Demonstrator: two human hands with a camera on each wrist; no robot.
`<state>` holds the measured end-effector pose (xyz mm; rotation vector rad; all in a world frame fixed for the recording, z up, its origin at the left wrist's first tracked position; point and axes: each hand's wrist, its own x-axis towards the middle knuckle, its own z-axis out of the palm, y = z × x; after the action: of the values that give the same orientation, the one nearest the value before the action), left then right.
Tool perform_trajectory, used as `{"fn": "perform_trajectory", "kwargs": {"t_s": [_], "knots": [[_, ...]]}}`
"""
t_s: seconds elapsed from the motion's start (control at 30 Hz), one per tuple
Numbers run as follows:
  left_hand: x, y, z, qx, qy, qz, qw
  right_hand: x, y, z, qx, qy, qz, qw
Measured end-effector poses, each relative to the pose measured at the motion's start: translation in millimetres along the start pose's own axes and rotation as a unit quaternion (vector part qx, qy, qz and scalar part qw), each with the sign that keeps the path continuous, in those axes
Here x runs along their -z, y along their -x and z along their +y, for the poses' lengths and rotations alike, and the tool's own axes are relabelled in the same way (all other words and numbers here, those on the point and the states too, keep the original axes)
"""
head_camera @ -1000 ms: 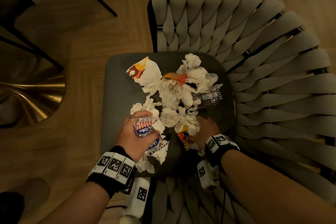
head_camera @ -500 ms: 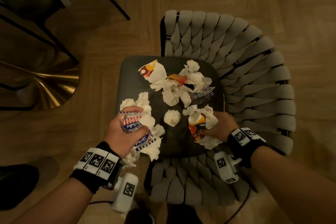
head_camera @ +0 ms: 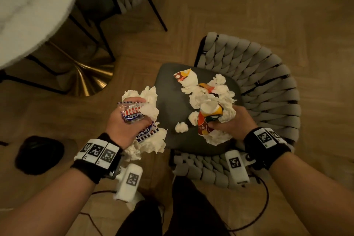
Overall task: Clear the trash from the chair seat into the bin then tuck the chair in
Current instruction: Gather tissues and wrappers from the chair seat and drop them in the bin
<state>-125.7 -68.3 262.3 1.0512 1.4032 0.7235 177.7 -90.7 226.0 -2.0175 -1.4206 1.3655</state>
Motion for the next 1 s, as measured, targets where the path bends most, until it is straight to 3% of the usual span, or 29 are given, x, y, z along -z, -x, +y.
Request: {"fn": "perform_trajectory", "kwargs": {"t_s": [0.1,0.23,0.5,0.7,0.8,1.0], "knots": [[37.8,22.9,-1.6,-0.004,0.004,0.037,0.999,-29.2,1.1,-33.4,0.040,0.038,-0.014,0.998],[98.6,55.3,-18.3,-0.021,0.009,0.101,0.995,-83.2,5.1,-77.9,0.040,0.074,-0.046,0.995],[259.0,123.5,-74.6,-0.024,0.015,0.196,0.980,-234.7,37.3,-173.1,0.059,-0.011,-0.101,0.993],[368.5,161.6,-116.4,0.023,0.072,0.258,0.963,-350.9,46.5,-233.0,0.066,-0.059,-0.154,0.984],[413.7,174.1,-130.2,0.046,0.093,0.293,0.950,-404.2,43.1,-268.1,0.070,-0.075,-0.192,0.976],[483.5,168.2,-153.3,0.026,0.072,0.350,0.934,-497.0,11.2,-324.1,0.056,-0.065,-0.270,0.959]]}}
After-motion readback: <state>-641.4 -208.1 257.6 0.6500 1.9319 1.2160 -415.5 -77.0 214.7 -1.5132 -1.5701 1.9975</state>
